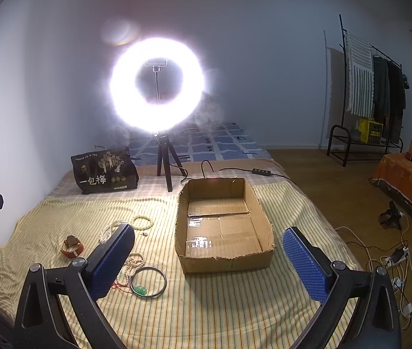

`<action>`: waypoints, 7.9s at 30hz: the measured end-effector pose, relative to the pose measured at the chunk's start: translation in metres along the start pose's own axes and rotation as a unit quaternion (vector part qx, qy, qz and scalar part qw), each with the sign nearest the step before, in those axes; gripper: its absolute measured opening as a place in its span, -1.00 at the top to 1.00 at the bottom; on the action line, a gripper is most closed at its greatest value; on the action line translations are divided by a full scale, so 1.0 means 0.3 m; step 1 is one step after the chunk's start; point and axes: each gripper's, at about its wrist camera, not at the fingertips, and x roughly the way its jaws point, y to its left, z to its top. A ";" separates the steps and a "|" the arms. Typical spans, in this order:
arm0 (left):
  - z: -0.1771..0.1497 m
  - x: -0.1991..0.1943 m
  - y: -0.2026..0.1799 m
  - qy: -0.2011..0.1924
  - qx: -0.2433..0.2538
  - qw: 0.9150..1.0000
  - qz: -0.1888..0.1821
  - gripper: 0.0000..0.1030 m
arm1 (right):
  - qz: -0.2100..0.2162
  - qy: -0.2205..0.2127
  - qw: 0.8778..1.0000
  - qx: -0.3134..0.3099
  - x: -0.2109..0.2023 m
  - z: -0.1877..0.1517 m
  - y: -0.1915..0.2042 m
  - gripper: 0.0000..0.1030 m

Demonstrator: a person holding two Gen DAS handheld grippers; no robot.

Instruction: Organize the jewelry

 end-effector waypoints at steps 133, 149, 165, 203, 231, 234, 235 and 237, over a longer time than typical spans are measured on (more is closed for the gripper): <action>-0.247 0.907 0.329 0.378 -0.157 0.912 -0.012 0.80 | 0.109 0.351 0.928 0.062 0.678 -0.257 0.101 0.94; -0.204 0.835 0.345 0.348 -0.150 0.925 -0.015 0.92 | 0.159 0.300 0.940 0.045 0.593 -0.189 0.168 0.99; -0.068 0.713 0.250 0.286 -0.136 0.947 -0.051 0.92 | 0.153 0.205 0.966 -0.027 0.454 -0.062 0.197 1.00; 0.082 0.580 -0.379 0.229 -0.035 0.956 -0.179 0.92 | 0.075 0.123 0.990 0.007 0.571 0.254 -0.098 1.00; 0.007 0.706 -0.664 0.266 0.001 0.937 -0.226 0.51 | 0.048 0.168 0.982 0.071 0.841 0.236 -0.256 0.01; 0.012 0.688 -0.660 0.253 0.007 0.942 -0.222 0.06 | 0.034 0.158 0.985 0.064 0.825 0.243 -0.256 -0.46; 0.012 0.685 -0.659 0.252 0.012 0.942 -0.222 0.06 | 0.028 0.154 0.986 0.064 0.820 0.246 -0.258 -0.60; 0.009 0.678 -0.659 0.252 0.020 0.942 -0.221 0.06 | 0.022 0.147 0.987 0.066 0.812 0.253 -0.267 -0.69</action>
